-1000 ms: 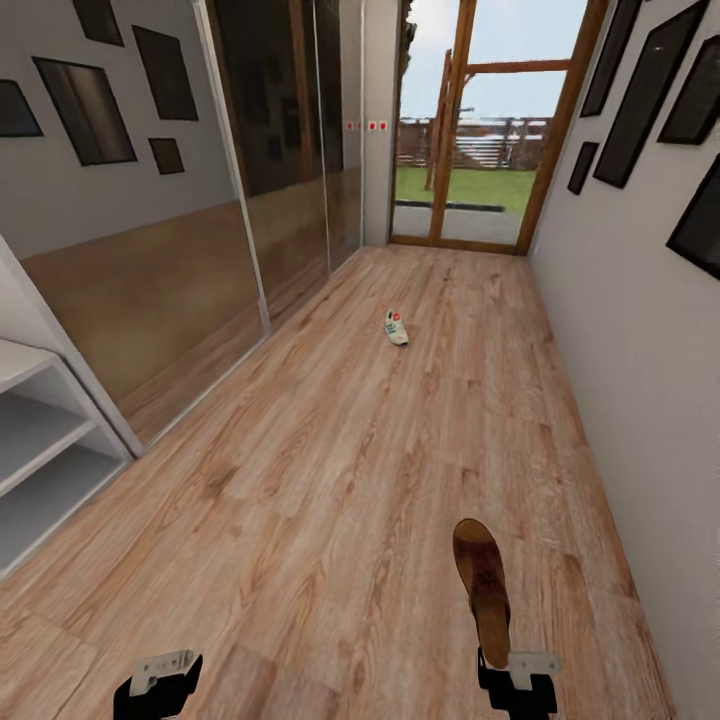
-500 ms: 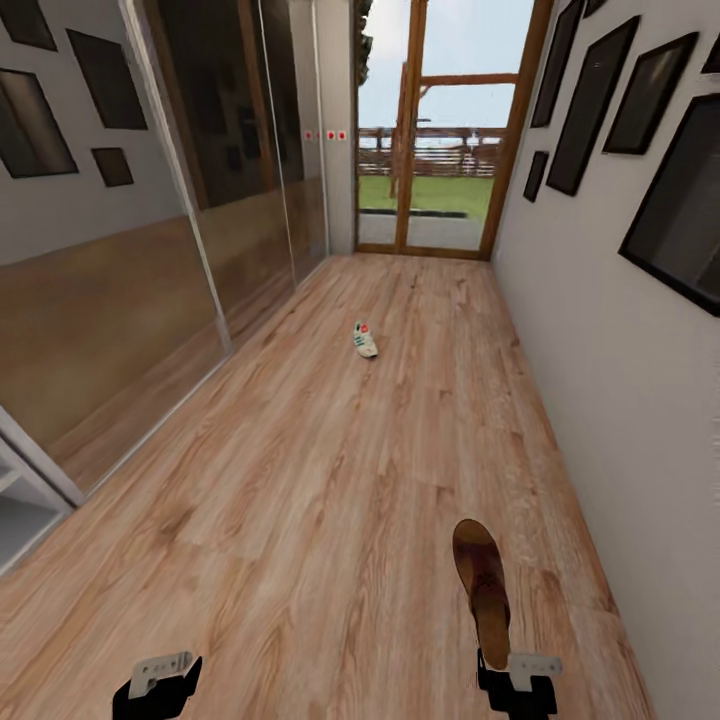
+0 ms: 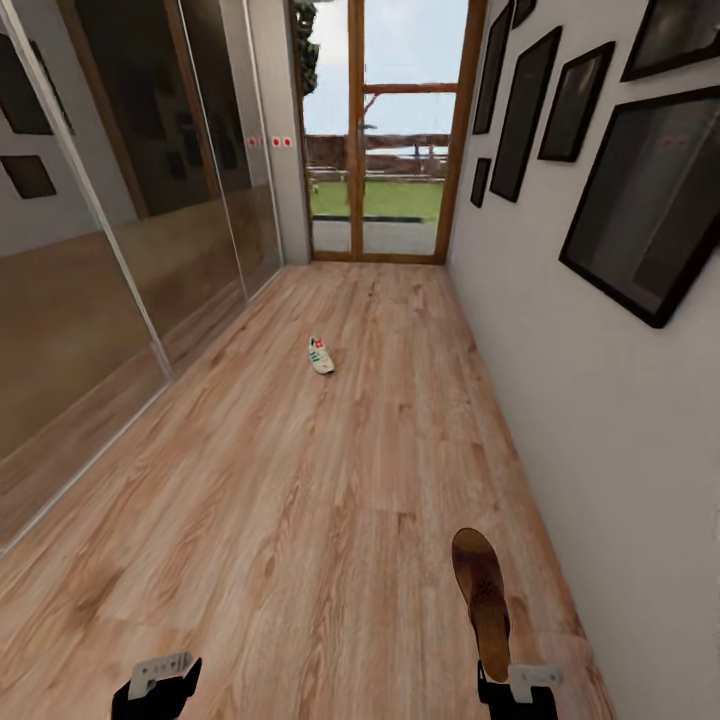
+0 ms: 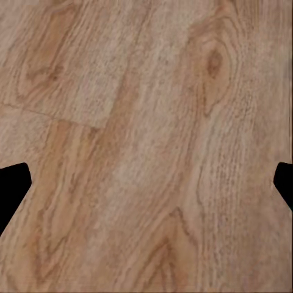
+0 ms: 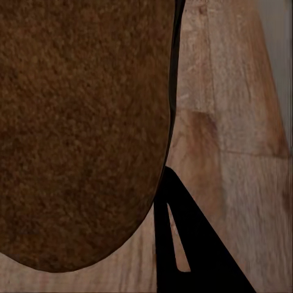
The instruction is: Pick up the two gym shoes and the two sandals from the corridor floor and place them onto the hallstand (shoe rack) in the corridor, making sure they are on the rack and not on the floor. Arrange them so the two gym shoes are next to each other and the two sandals are next to each other.
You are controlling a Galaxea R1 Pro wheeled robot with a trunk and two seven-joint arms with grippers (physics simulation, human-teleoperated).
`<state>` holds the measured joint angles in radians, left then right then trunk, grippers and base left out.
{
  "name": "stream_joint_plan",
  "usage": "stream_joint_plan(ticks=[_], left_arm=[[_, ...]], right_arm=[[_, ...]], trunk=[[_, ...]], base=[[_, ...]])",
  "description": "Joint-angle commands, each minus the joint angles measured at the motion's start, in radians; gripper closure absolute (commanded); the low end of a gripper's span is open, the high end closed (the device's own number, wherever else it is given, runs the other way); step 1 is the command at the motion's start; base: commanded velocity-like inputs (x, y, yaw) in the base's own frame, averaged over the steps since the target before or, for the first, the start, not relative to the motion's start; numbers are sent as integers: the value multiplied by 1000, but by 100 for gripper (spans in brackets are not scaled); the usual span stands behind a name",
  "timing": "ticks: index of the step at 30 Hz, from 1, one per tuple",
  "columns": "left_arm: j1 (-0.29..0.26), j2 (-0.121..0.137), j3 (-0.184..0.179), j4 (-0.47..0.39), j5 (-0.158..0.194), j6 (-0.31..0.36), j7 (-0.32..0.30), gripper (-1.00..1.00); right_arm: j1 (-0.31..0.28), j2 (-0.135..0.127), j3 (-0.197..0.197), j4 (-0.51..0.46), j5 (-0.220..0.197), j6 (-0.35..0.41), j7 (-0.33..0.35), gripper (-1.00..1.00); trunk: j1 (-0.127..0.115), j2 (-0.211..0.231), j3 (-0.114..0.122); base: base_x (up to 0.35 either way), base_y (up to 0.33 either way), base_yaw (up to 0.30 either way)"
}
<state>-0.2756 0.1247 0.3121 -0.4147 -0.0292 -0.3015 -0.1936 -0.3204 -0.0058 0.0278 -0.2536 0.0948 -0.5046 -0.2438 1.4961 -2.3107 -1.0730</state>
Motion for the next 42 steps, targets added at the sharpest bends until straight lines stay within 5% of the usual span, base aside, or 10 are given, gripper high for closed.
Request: stream_joint_plan(ticks=[1,12,42], left_arm=[[-1,-1,8,0,-3,-2,-9,-100],[-1,-1,9,0,-3,-2,-9,-100],[-1,0,10,0,-3,-2,-9,-100]], right_arm=[[-1,0,3,1,10,0,-10,100],[-1,1,3,1,10,0,-9,100],[-1,-2,4,6,13,1,-5,100]], trunk=[[0,0,-1],[0,0,0],[0,0,0]], base=[[336,-25,-272],[340,-4,-246],[340,0,-8]])
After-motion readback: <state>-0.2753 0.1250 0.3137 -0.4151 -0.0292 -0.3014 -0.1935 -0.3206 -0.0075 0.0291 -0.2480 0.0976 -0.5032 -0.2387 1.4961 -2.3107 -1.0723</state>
